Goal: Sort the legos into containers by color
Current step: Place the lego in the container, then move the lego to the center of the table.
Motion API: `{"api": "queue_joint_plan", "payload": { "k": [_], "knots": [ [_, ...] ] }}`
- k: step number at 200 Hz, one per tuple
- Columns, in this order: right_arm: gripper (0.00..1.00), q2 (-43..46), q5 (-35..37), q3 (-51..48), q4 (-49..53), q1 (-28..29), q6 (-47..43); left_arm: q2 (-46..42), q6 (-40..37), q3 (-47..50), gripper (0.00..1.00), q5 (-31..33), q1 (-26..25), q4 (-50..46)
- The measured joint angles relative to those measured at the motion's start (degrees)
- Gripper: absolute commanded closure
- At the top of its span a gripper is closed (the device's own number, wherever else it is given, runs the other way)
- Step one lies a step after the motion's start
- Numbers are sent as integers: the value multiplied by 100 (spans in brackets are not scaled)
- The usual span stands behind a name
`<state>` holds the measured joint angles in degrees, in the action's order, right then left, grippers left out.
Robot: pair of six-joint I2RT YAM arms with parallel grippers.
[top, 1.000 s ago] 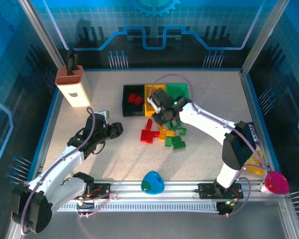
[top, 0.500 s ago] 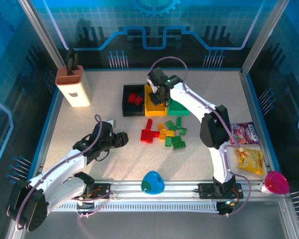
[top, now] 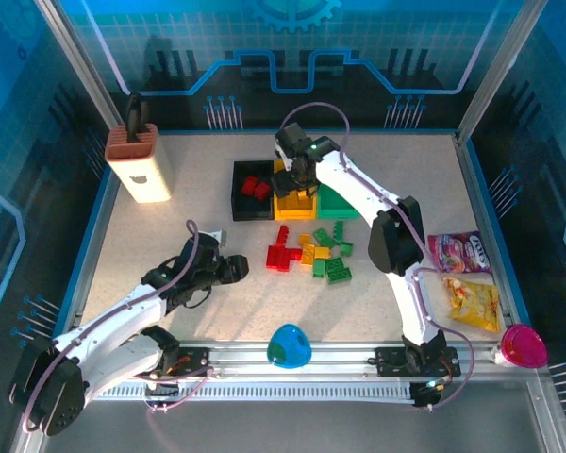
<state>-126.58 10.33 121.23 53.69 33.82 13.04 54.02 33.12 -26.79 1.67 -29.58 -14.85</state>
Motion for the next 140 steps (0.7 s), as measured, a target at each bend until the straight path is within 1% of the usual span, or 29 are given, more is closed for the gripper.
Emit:
{"api": "queue_joint_plan", "payload": {
  "k": [17, 33, 45, 62, 82, 114, 140],
  "knots": [
    [28, 472, -31, -492, -155, 26, 39, 162, -7, -4, 38, -2, -20, 39],
    [30, 1091, -50, -1128, -389, 74, 92, 407, -20, -13, 38, -9, -39, 74],
    [31, 1652, -118, -1746, -675, 127, 140, 612, -26, -52, 38, -39, -61, 81],
    [36, 2437, -238, -2691, -1078, 212, 256, 994, -55, -256, 38, -72, -109, 83],
    [42, 3132, -341, -3633, -1447, 267, 487, 1475, -127, -614, 43, -105, -170, 125],
    [46, 4019, -459, -5263, -1987, 321, 944, 2302, -221, -1237, 50, -114, -221, 190],
    [49, 4553, -476, -6190, -2146, 376, 1246, 2940, -308, -1716, 52, -109, -227, 168]
  ]
}}
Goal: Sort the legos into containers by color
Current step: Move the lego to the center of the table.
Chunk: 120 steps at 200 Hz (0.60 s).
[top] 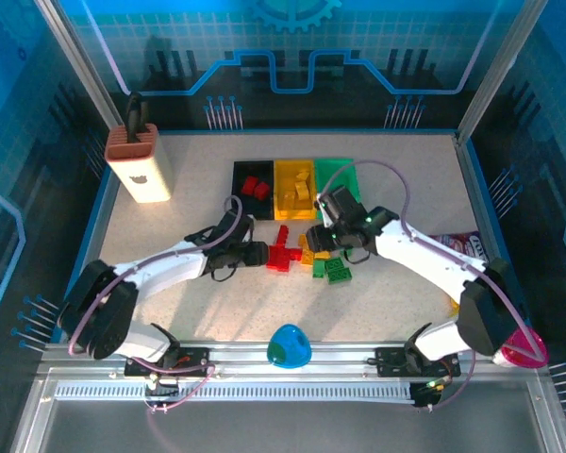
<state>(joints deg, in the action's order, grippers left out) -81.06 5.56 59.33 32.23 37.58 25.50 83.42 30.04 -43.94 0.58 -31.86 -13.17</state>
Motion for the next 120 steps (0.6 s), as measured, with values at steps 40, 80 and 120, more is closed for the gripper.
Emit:
{"api": "queue_joint_plan", "payload": {
  "k": [40, 80, 120],
  "knots": [
    [50, 802, 79, -699, -87, 0, 262, 776, -44, -546, 58, 22, -122, -50],
    [50, 1224, 122, -944, -144, -15, 367, 1025, -42, -605, 61, 111, -186, -129],
    [51, 1248, 131, -957, -146, -15, 396, 1222, -42, -780, 63, 133, -210, -146]
  ]
}}
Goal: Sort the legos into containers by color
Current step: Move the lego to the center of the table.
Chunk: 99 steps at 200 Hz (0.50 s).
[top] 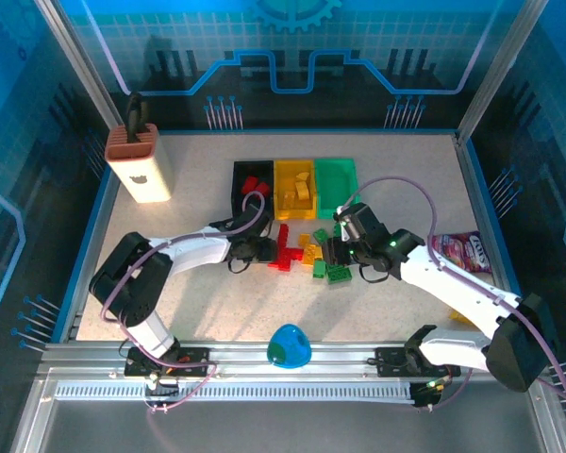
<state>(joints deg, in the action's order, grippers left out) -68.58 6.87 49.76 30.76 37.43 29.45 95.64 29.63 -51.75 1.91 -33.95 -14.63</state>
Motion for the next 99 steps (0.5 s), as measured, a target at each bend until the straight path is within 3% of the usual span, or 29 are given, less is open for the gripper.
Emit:
{"api": "queue_joint_plan", "payload": {
  "k": [57, 99],
  "knots": [
    [52, 90, 13, -96, -103, 0, 42, -57, 7, 22, 65, 354, -35, -11],
    [52, 116, 13, -223, -166, 0, 90, -623, 37, 450, 65, 785, 234, -332]
  ]
}}
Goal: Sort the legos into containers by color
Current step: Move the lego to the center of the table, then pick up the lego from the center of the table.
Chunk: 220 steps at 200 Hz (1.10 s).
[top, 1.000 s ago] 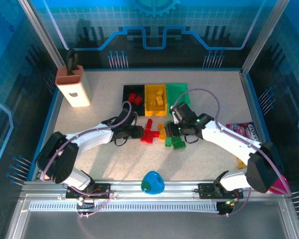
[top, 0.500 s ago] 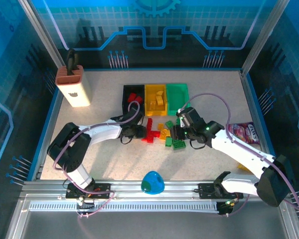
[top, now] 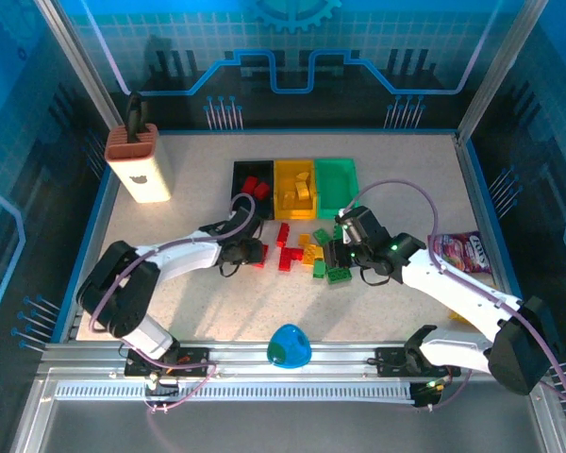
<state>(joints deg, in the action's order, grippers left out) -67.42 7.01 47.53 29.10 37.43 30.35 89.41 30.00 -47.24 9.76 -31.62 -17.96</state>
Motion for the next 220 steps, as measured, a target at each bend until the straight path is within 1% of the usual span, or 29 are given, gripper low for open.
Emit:
{"api": "queue_joint_plan", "payload": {
  "k": [18, 54, 68, 89, 133, 176, 206, 220],
  "knots": [
    [52, 20, 0, -4, -24, 0, 22, -354, 7, 188, 64, 177, 131, -199],
    [51, 42, -7, -9, -85, 2, 39, -927, -33, 247, 44, 219, 138, -367],
    [49, 42, -15, -9, -111, 2, 66, -1025, -46, 247, 39, 138, 122, -310],
    [47, 42, -17, -9, -136, 15, 96, -946, -81, 240, 37, 42, 61, -271],
    [43, 107, -11, -59, -133, 46, 120, -249, -210, 76, 37, -195, -48, -271],
    [43, 188, 2, -109, -133, 46, 144, 208, -302, -164, 40, -326, -94, -240],
    [43, 188, 2, -131, -136, 46, 162, 446, -341, -289, 46, -348, -120, -219],
    [44, 188, 2, -151, -133, 46, 162, 529, -358, -308, 55, -358, -129, -205]
  ]
}}
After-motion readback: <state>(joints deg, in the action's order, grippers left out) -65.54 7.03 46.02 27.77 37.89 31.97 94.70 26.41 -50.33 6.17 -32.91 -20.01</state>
